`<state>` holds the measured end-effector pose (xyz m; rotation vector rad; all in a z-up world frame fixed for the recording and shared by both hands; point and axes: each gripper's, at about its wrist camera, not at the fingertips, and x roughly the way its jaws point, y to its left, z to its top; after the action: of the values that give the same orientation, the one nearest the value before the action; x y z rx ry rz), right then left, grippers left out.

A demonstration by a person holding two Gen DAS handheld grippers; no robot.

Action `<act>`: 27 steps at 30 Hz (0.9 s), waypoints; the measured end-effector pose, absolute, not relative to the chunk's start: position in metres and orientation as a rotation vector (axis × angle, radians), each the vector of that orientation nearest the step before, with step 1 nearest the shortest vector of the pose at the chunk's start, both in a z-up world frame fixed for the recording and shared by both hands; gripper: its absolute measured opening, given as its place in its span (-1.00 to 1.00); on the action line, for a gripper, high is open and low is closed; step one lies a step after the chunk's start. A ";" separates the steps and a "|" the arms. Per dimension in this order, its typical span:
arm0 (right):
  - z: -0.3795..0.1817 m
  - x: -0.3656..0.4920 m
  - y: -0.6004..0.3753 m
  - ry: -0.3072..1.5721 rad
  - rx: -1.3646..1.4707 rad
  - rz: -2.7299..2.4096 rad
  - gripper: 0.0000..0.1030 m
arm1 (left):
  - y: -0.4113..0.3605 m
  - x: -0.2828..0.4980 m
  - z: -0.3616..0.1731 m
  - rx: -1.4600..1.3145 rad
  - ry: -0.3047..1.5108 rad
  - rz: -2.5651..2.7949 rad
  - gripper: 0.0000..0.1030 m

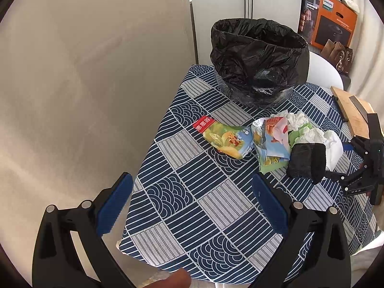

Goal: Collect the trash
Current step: 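Grasp the white paper cup with the right gripper while the left gripper grasps the snack wrapper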

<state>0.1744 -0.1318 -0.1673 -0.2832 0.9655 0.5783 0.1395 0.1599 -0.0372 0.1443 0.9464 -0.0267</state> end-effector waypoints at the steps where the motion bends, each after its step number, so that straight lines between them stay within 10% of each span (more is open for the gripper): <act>1: -0.167 0.174 -0.134 0.963 -0.289 0.576 0.55 | 0.159 0.138 -0.038 0.143 0.951 -0.024 0.89; 27: -0.139 0.129 -0.225 0.937 -0.167 0.435 0.25 | 0.124 0.169 -0.070 0.109 0.983 -0.073 0.89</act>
<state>0.1285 -0.2252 -0.1392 -0.1675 0.9366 0.4351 0.1689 0.1245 -0.0698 0.1088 0.9828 -0.0725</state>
